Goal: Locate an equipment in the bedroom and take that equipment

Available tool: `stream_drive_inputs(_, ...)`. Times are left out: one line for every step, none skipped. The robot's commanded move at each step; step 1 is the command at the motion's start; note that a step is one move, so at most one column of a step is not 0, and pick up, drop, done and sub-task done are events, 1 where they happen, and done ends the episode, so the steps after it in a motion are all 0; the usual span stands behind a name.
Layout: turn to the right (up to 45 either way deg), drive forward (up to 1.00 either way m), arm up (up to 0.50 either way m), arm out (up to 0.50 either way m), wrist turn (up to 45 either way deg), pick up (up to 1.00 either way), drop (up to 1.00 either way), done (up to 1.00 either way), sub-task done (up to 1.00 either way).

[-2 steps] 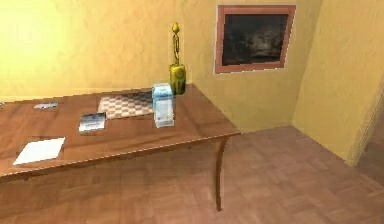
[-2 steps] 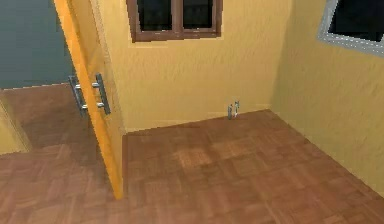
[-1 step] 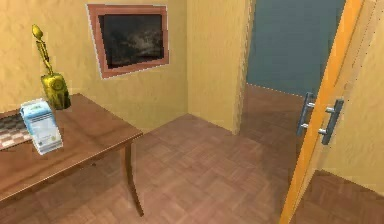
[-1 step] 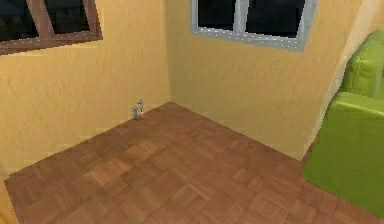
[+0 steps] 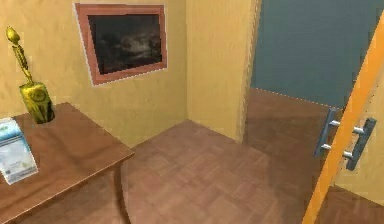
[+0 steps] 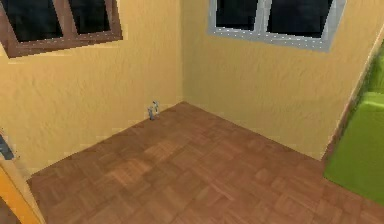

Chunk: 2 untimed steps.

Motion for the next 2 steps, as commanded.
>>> stream_drive_inputs(9.0, 0.0, 0.0, 0.0, 0.0, 0.0, 0.0, 0.0, 0.0)
stream_drive_inputs(0.0, 0.85, 0.0, 0.0, 0.0, 0.0, 0.0, 0.0, 0.0)
